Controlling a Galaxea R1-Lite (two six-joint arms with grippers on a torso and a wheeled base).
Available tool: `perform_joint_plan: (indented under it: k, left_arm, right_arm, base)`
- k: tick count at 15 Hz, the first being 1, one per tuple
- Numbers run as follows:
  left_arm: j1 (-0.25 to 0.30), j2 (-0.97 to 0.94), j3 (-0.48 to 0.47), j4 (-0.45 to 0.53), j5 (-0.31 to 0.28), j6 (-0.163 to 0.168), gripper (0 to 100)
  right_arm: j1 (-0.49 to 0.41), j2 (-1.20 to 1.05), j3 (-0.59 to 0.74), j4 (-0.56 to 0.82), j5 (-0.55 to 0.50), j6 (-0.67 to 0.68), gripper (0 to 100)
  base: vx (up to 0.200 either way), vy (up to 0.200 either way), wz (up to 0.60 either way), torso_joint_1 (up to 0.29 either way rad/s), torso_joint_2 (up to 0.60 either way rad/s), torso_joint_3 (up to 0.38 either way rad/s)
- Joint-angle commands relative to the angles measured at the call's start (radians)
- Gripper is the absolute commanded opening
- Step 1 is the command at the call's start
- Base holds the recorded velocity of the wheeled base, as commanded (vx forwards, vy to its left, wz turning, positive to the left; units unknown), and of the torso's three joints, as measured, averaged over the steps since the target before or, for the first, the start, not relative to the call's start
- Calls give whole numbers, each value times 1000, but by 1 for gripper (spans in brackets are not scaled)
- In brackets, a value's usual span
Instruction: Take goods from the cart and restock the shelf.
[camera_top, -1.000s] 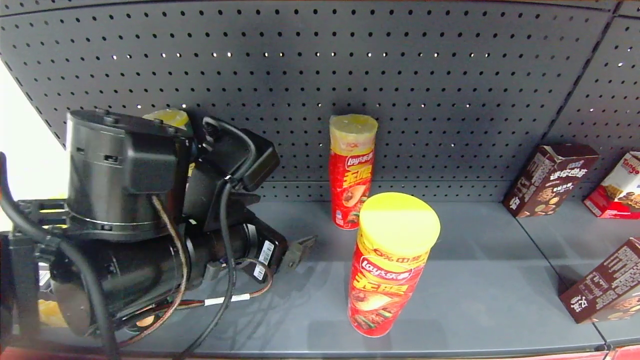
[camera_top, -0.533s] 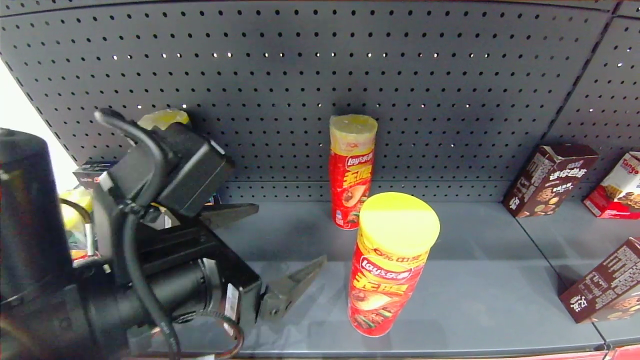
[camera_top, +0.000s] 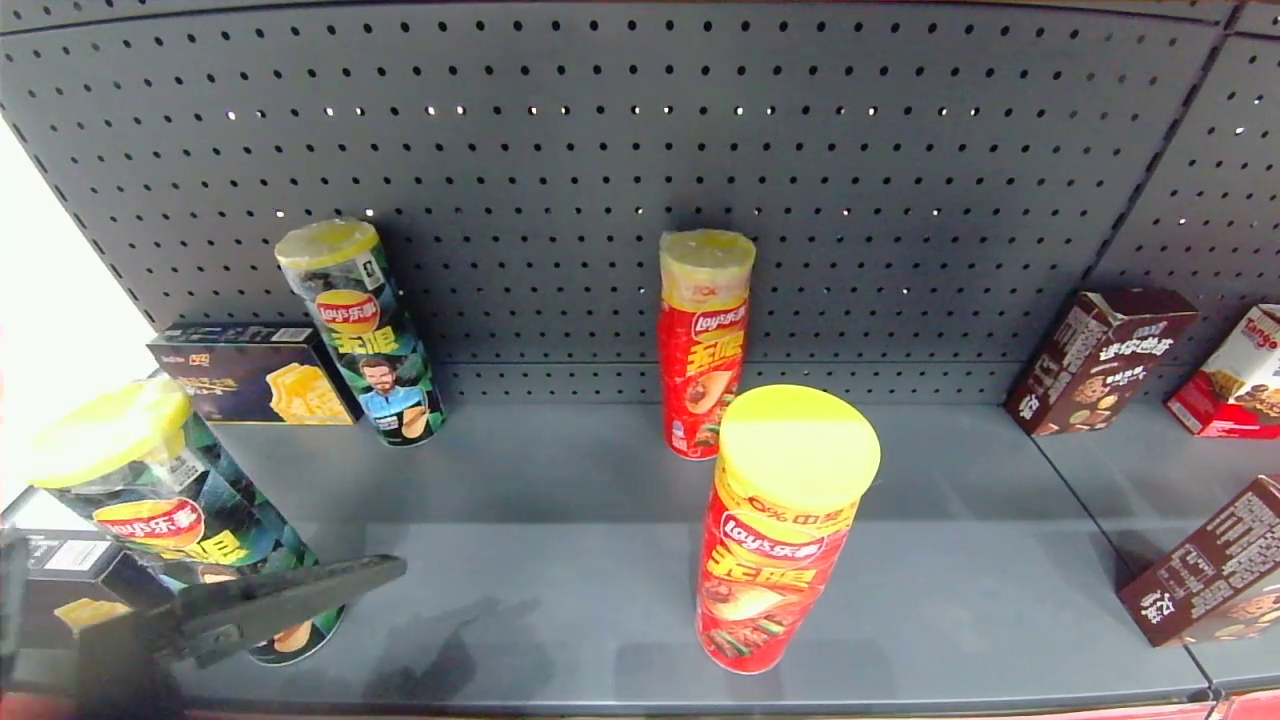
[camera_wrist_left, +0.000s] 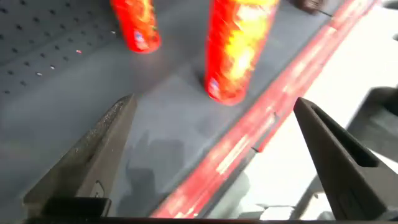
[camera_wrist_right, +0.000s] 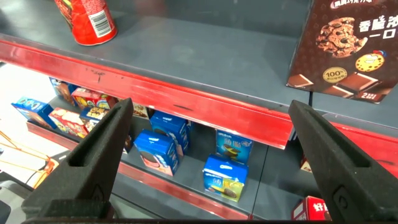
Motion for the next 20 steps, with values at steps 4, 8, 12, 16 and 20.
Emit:
perform_joint_plan:
  k: [4, 8, 12, 16, 20]
  left_arm:
    - [280, -424, 321, -60, -176, -6, 100]
    - [697, -615, 496, -157, -501, -9, 100]
    - [987, -866, 496, 70, -523, -35, 100]
    - [982, -879, 496, 185, -515, -22, 100]
    - [987, -857, 496, 207, -523, -16, 100]
  right_arm:
    - [1, 1, -2, 0, 1, 0, 100]
    - [1, 1, 0, 0, 1, 0, 100]
    - [1, 1, -2, 0, 1, 0, 100]
    - [1, 1, 0, 0, 1, 0, 100]
    - [1, 1, 0, 0, 1, 0, 100]
  base:
    - [0, 0, 0, 0, 0, 0]
    - [0, 0, 0, 0, 0, 0]
    - [0, 0, 0, 0, 0, 0]
    - [0, 0, 0, 0, 0, 0]
    - [0, 0, 0, 0, 0, 0]
